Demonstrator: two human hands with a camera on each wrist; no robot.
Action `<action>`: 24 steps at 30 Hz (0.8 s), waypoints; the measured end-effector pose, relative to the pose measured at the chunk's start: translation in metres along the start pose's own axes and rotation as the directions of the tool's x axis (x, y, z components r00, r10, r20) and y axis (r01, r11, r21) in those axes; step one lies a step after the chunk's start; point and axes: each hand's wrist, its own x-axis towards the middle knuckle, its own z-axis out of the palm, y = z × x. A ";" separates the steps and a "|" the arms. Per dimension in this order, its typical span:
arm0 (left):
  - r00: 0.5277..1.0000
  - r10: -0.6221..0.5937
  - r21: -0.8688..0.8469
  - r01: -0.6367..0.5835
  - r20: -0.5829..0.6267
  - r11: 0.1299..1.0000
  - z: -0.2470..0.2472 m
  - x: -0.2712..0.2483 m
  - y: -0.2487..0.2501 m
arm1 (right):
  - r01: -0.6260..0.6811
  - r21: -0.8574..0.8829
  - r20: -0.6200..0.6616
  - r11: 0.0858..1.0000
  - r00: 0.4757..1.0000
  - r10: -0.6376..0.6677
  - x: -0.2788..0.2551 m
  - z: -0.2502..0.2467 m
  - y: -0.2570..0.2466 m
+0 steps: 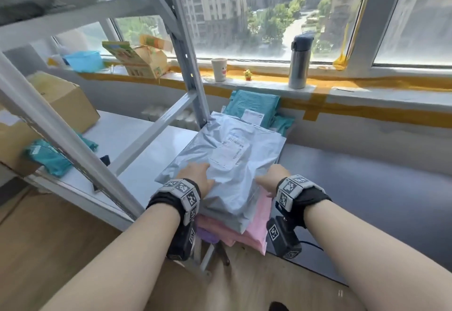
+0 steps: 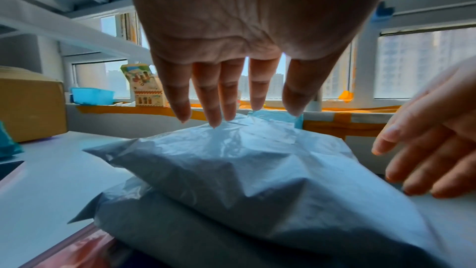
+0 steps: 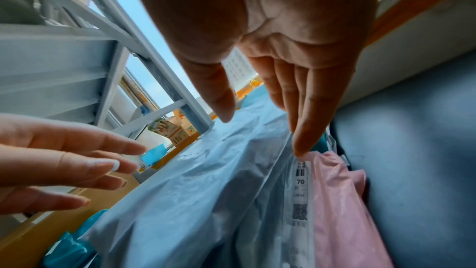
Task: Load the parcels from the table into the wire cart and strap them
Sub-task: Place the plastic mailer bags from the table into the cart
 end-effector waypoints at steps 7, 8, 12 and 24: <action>0.969 -0.248 0.008 0.248 -0.010 0.969 -0.011 0.062 -0.020 | -0.179 0.239 0.147 0.954 0.978 0.147 0.053 -0.004 -0.016; 0.960 -0.282 0.022 0.282 -0.002 0.959 -0.011 0.068 -0.023 | -0.201 0.217 0.137 0.955 0.975 0.174 0.059 -0.004 -0.016; 0.938 -0.344 -0.054 0.346 0.041 0.937 -0.005 0.089 -0.037 | -0.206 0.147 0.034 0.968 0.979 0.203 0.075 -0.004 -0.014; 0.991 0.117 0.086 -0.121 0.059 0.989 -0.038 0.107 -0.035 | -0.302 0.273 -0.300 0.913 0.876 0.379 0.012 0.001 -0.011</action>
